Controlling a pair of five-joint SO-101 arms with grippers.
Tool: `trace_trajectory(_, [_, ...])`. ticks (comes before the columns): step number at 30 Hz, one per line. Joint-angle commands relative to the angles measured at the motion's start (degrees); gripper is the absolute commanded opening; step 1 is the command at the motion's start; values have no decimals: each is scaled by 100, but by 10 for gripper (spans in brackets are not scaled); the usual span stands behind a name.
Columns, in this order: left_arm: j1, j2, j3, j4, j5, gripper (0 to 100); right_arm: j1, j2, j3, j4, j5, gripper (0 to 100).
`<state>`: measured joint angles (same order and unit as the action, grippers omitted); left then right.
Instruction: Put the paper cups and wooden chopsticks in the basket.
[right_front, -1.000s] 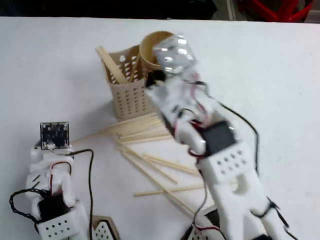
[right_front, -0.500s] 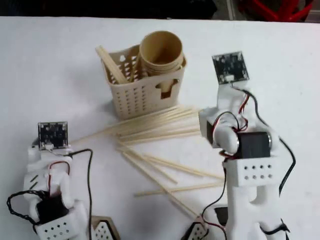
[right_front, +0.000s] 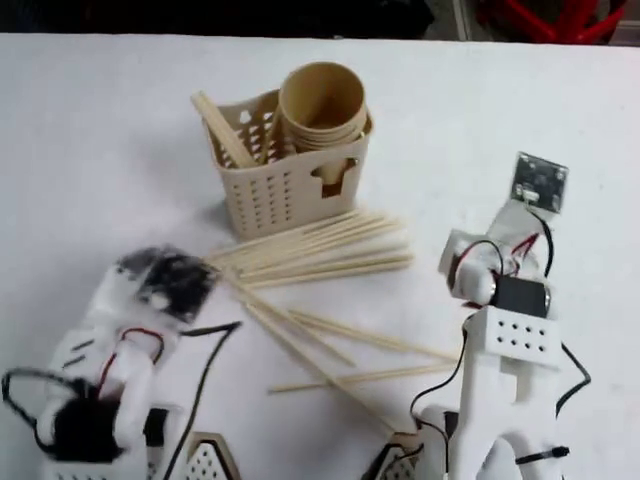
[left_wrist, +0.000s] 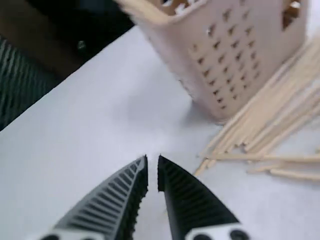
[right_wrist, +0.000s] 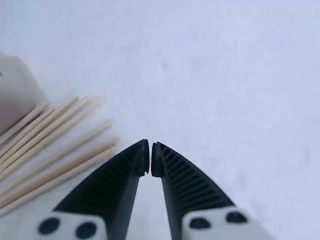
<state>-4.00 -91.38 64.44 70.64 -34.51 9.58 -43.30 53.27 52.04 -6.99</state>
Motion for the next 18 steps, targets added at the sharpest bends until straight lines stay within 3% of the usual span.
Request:
trace_trajectory(1, [1086,1833,-1319,536,-879,93,171,-84,62,-330,-123,17])
trace_trajectory(6, [1991,3196,-2092,862,-1292,211,374,-119,105,-409,-132,17])
trace_trajectory(12, [2809,4699,-2154,791,-1916,221,549,-127,79,-409,-132,17])
trace_trajectory(18, [3389,6202,-2154,141,-1952,250,673,-127,70,-409,-97,17])
